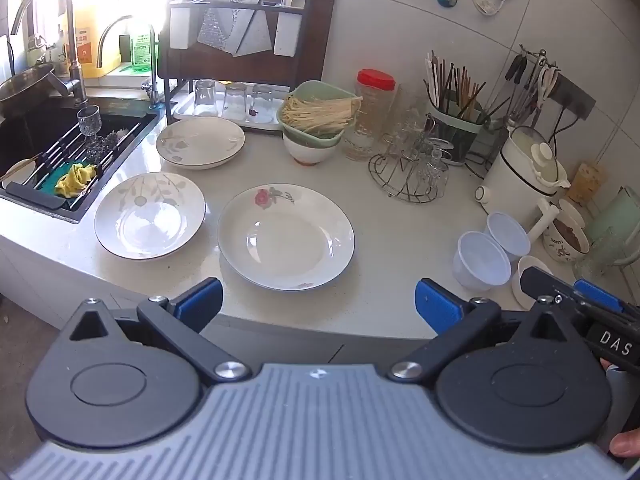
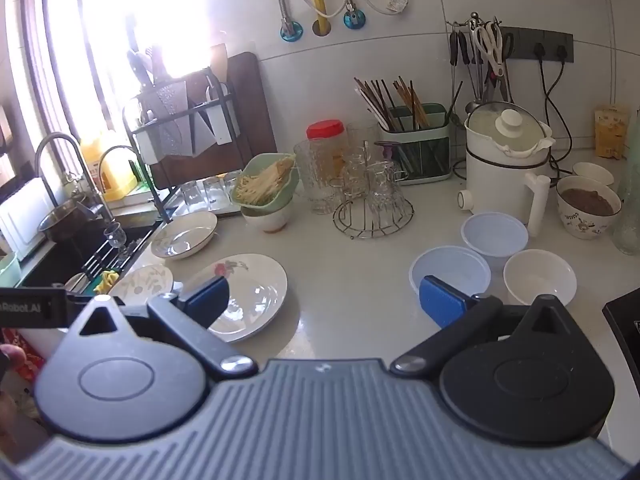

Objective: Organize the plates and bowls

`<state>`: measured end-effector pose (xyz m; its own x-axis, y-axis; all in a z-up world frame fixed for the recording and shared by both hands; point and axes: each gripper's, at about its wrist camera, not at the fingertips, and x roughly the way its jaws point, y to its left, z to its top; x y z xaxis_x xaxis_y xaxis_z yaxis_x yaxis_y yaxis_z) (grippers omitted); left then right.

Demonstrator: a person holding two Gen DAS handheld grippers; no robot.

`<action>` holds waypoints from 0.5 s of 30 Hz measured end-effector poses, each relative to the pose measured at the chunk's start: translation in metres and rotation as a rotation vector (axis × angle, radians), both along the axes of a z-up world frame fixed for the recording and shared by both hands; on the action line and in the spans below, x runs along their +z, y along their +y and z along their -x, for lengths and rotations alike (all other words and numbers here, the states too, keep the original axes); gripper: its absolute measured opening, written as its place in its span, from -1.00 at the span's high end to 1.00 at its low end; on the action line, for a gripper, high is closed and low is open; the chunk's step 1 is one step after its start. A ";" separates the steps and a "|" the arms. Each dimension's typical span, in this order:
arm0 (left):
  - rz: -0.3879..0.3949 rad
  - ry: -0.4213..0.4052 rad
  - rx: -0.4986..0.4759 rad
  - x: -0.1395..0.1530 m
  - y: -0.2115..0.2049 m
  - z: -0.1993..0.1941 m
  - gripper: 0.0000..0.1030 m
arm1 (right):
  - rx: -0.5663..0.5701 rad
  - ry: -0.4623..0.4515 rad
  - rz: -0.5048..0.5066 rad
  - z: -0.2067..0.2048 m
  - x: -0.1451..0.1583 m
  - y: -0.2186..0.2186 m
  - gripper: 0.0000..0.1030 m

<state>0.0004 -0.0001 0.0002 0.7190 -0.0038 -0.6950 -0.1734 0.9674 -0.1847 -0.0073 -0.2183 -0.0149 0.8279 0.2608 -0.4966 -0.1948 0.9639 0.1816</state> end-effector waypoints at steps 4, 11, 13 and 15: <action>-0.010 -0.001 -0.006 0.003 0.003 0.000 -1.00 | -0.011 0.002 -0.004 -0.003 0.002 0.001 -1.00; -0.020 -0.016 -0.005 0.007 0.004 0.004 -1.00 | -0.015 -0.013 -0.014 0.004 -0.001 0.002 -1.00; -0.027 -0.022 -0.003 0.010 0.001 0.004 -1.00 | -0.019 -0.012 -0.007 0.003 0.003 0.001 -1.00; -0.027 -0.018 -0.007 0.010 0.001 0.002 -1.00 | -0.028 -0.010 -0.003 0.003 0.004 0.001 -1.00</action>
